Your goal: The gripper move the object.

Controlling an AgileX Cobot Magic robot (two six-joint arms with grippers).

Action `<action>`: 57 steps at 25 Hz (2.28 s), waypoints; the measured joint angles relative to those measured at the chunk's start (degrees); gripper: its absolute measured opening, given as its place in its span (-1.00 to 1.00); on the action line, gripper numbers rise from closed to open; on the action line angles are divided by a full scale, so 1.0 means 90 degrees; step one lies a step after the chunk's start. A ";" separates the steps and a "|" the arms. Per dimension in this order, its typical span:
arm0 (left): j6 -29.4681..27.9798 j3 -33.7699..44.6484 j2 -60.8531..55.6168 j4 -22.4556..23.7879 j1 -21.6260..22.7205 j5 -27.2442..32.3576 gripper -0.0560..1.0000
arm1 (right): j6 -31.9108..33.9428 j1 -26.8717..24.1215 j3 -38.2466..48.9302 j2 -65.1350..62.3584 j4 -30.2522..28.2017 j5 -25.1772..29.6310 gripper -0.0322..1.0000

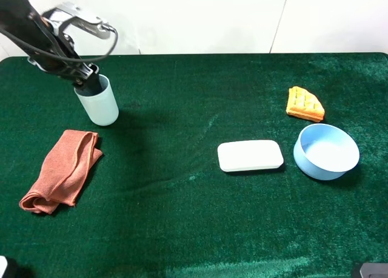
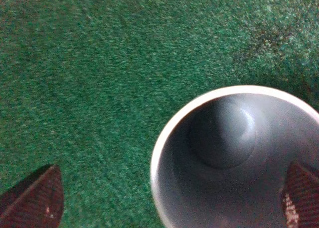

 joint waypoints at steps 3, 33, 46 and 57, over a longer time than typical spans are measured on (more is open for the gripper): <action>0.0000 0.0000 -0.0287 0.0006 0.0075 0.0212 0.84 | 0.0000 0.0000 0.0000 0.0000 0.0000 0.0000 0.35; -0.0904 0.0253 -0.6218 0.0049 0.0131 0.4282 0.99 | 0.0000 0.0000 0.0000 0.0000 0.0000 0.0000 0.35; -0.1910 0.2103 -0.9203 0.0000 0.0131 0.4342 0.99 | 0.0000 0.0000 0.0000 0.0000 0.0000 0.0000 0.35; -0.1964 0.3350 -1.0218 -0.0121 0.0131 0.3994 0.99 | 0.0000 0.0000 0.0000 0.0000 0.0000 0.0000 0.35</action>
